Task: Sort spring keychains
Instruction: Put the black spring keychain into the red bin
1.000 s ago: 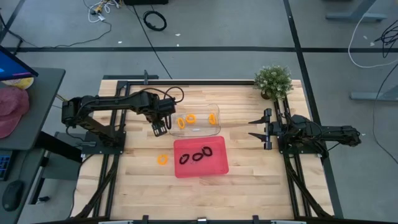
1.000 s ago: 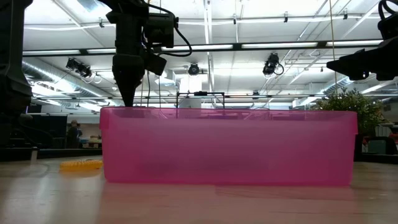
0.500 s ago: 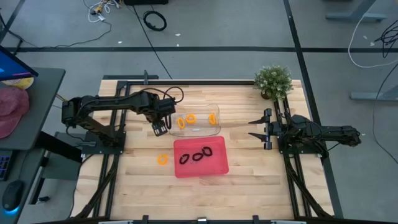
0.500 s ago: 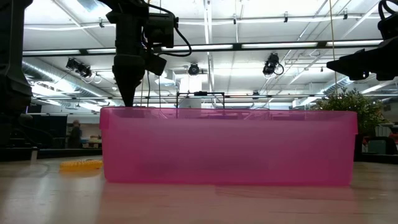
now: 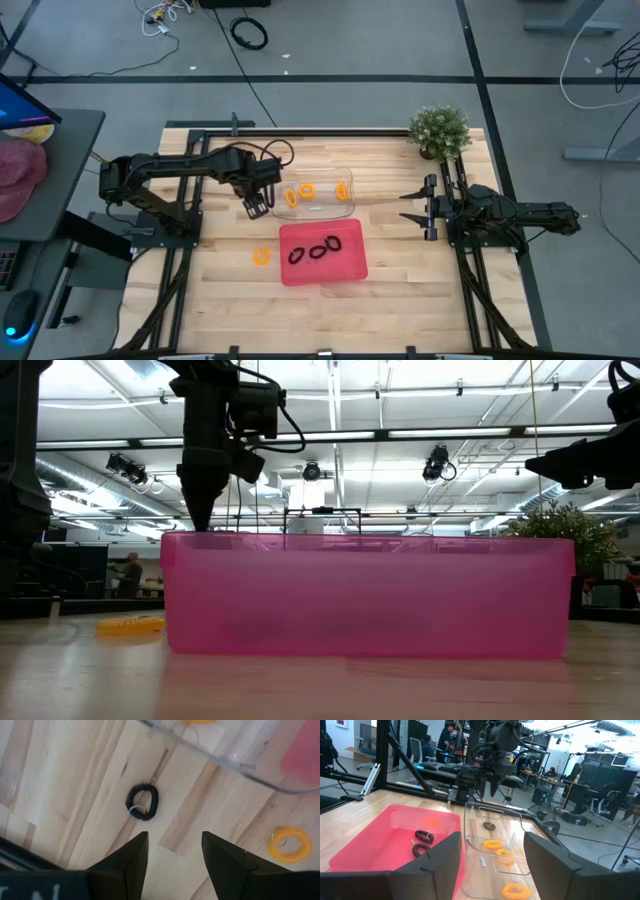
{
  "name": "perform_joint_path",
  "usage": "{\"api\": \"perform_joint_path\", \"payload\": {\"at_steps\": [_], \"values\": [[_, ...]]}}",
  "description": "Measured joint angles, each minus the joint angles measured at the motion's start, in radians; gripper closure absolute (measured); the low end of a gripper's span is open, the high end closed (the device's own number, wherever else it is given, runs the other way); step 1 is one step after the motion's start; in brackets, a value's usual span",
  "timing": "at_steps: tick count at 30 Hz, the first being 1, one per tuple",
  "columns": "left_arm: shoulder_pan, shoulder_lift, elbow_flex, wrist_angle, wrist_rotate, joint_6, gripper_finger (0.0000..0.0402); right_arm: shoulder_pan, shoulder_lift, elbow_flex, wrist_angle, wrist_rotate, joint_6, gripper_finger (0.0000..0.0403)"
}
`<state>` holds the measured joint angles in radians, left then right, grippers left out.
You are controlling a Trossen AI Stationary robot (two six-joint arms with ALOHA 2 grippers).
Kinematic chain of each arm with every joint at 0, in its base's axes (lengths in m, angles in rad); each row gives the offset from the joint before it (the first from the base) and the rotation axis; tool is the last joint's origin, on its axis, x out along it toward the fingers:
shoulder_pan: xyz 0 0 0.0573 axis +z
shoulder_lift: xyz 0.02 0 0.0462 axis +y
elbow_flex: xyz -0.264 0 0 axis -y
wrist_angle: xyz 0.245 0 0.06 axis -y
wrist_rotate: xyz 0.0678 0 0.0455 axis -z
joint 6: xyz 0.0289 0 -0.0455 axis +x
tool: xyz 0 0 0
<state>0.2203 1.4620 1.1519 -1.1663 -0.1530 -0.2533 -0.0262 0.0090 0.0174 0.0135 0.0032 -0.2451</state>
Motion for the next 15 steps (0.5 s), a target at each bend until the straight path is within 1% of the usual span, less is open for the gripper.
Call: {"api": "perform_joint_path", "payload": {"at_steps": [5, 15], "values": [[0.000, 0.000, 0.000, -0.036, 0.009, 0.002, 0.0213, 0.000, 0.000, 0.000, 0.000, 0.000, 0.000, 0.0181], [0.000, 0.000, 0.000, -0.034, 0.012, -0.004, 0.0213, 0.000, 0.000, 0.000, 0.000, 0.000, 0.000, 0.0181]]}}
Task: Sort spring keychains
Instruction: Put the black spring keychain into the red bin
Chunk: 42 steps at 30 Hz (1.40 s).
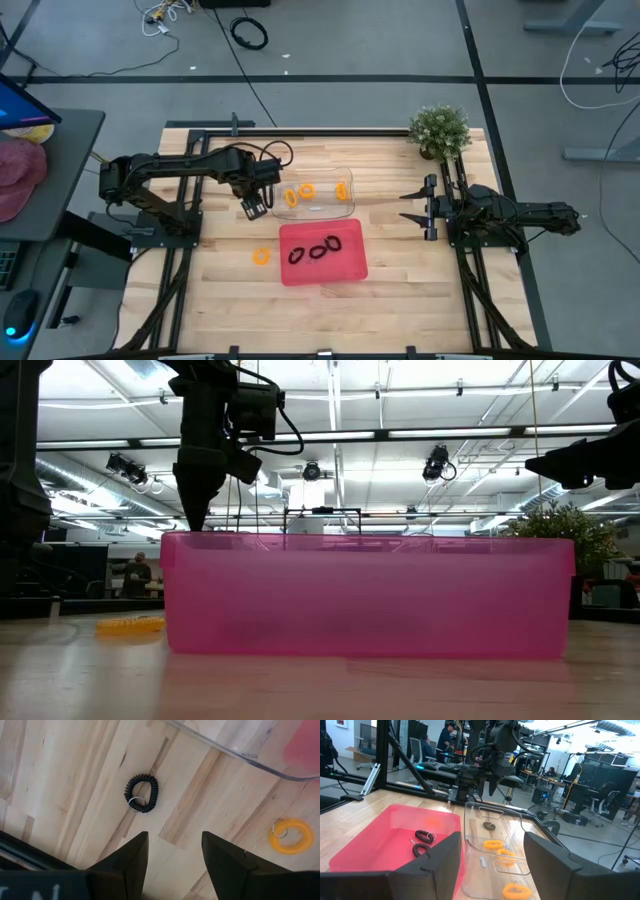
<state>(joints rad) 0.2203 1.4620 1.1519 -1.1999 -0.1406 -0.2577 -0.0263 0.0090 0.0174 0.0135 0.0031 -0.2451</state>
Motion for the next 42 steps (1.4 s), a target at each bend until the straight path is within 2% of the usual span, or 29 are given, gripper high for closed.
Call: {"api": "perform_joint_path", "payload": {"at_steps": [8, 13, 25, 42], "values": [[0.000, 0.000, 0.000, 0.000, 0.004, -0.016, 0.0213, 0.000, 0.000, 0.000, 0.000, 0.000, 0.000, 0.0181], [0.001, 0.000, 0.000, 0.000, 0.049, -0.020, 0.0213, 0.000, 0.000, 0.000, 0.000, 0.000, 0.000, 0.0181], [0.014, 0.003, 0.000, 0.006, 0.050, -0.019, 0.0213, 0.000, 0.000, 0.000, 0.000, 0.000, 0.000, 0.0181], [0.108, 0.004, -0.108, 0.124, 0.049, 0.015, 0.0213, 0.000, 0.000, 0.000, 0.000, 0.000, 0.000, 0.0181]]}}
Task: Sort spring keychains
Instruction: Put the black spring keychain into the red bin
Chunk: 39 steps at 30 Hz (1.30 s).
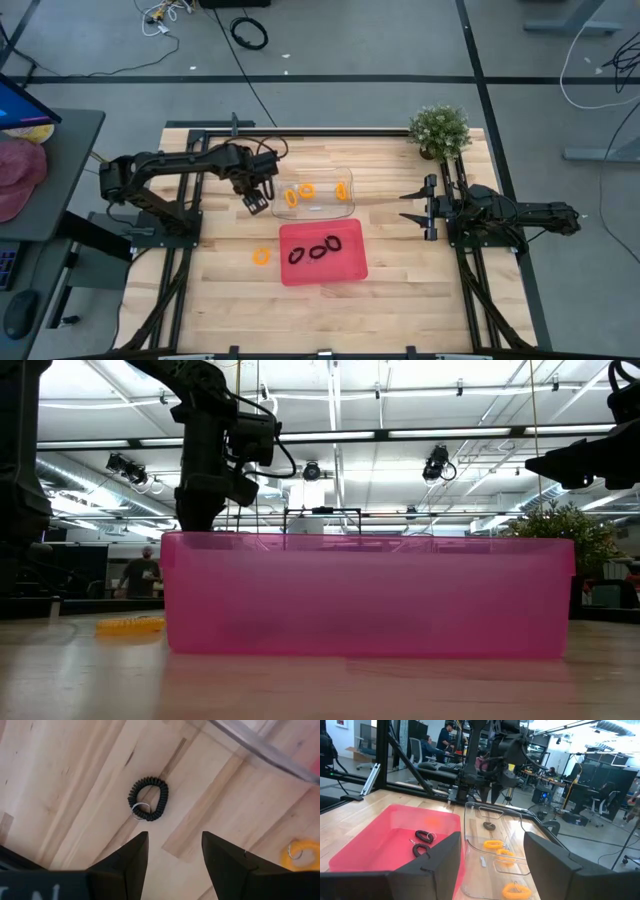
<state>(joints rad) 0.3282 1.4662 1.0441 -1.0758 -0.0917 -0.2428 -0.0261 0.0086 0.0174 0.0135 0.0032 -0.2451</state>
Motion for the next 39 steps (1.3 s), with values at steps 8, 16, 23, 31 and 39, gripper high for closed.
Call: {"api": "perform_joint_path", "payload": {"at_steps": [8, 16, 23, 31, 39], "values": [[0.016, 0.005, 0.000, 0.020, 0.000, 0.003, 0.0213, 0.000, 0.000, 0.000, 0.000, 0.000, 0.000, 0.0181], [0.032, 0.080, -0.001, 0.022, 0.000, 0.003, 0.0213, 0.000, 0.000, 0.000, 0.000, 0.000, 0.000, 0.0181], [0.051, 0.080, -0.001, 0.070, 0.000, 0.003, 0.0213, 0.000, 0.000, 0.000, 0.000, 0.000, 0.000, 0.0181], [0.057, 0.080, -0.001, 0.072, 0.000, 0.003, 0.0213, 0.000, 0.000, 0.000, 0.000, 0.000, 0.000, 0.0181], [0.068, 0.125, -0.001, 0.084, -0.001, 0.003, 0.0213, 0.000, 0.000, 0.000, 0.000, 0.000, 0.000, 0.0181]]}}
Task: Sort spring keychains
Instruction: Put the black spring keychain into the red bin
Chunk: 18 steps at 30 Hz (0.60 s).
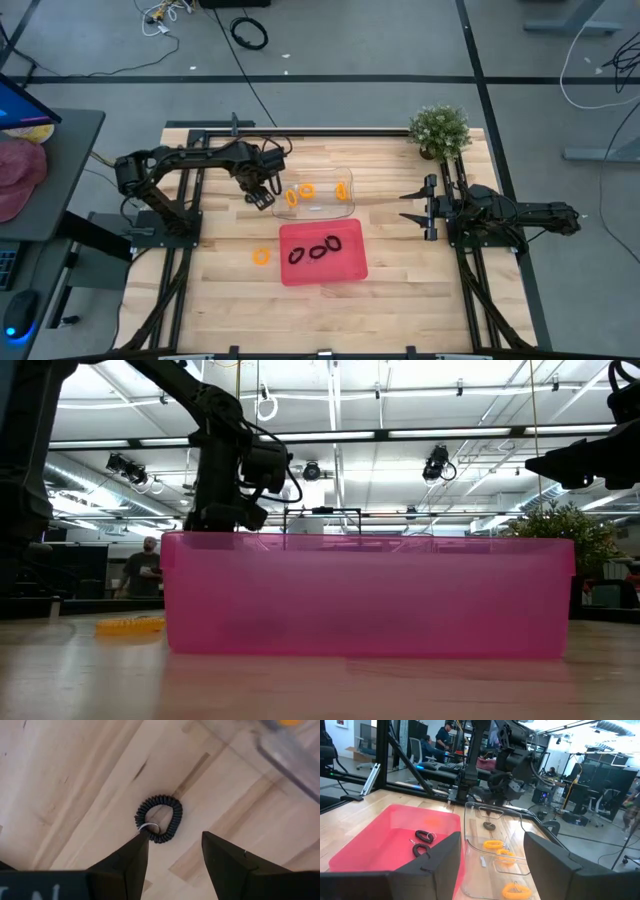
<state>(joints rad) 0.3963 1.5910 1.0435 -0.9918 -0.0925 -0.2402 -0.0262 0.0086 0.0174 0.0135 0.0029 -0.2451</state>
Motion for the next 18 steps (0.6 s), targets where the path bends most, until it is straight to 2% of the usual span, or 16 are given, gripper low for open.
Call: {"api": "perform_joint_path", "payload": {"at_steps": [18], "values": [[0.017, 0.038, -0.002, 0.074, -0.007, 0.015, 0.0213, 0.000, 0.000, 0.000, 0.000, 0.000, 0.000, 0.0181]]}}
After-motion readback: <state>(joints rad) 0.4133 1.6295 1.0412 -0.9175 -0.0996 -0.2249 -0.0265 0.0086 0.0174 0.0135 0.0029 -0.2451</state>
